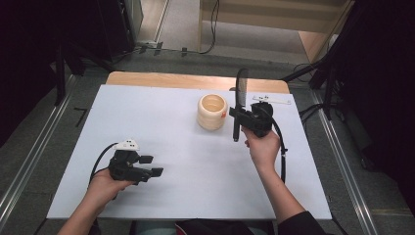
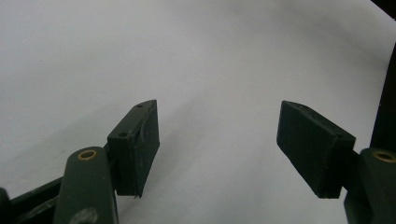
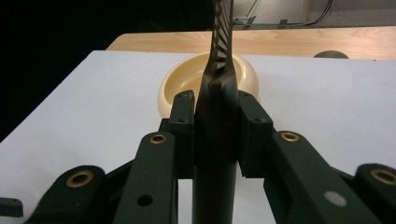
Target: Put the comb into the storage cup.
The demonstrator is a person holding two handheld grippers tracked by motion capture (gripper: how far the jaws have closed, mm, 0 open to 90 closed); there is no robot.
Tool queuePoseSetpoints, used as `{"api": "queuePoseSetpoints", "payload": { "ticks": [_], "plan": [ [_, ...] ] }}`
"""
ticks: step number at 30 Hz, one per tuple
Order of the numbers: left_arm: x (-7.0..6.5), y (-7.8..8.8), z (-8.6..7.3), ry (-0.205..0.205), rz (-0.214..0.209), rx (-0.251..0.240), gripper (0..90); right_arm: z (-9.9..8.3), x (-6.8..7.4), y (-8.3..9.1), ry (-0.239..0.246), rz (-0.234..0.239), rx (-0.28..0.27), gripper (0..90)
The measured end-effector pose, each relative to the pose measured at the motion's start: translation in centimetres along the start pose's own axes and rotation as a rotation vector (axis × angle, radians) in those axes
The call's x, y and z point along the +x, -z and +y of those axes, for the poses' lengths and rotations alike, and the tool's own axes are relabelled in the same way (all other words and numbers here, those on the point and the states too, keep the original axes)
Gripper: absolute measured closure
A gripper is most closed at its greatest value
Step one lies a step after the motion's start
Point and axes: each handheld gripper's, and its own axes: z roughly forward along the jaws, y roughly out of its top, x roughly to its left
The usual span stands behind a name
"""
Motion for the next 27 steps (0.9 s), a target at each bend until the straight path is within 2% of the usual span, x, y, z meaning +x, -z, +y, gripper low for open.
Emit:
{"api": "queuePoseSetpoints", "payload": {
  "ticks": [16, 27],
  "plan": [
    [0.3, 0.0, -0.1, 0.012, 0.004, 0.002, 30.5, 1.5, 0.8, -1.3, 0.002, -0.014, -0.026, 69.6],
    [0.4, 0.1, -0.1, 0.012, 0.004, 0.004, 30.5, 2.6, 1.4, -2.4, 0.020, -0.034, -0.042, 69.6]
  ]
}}
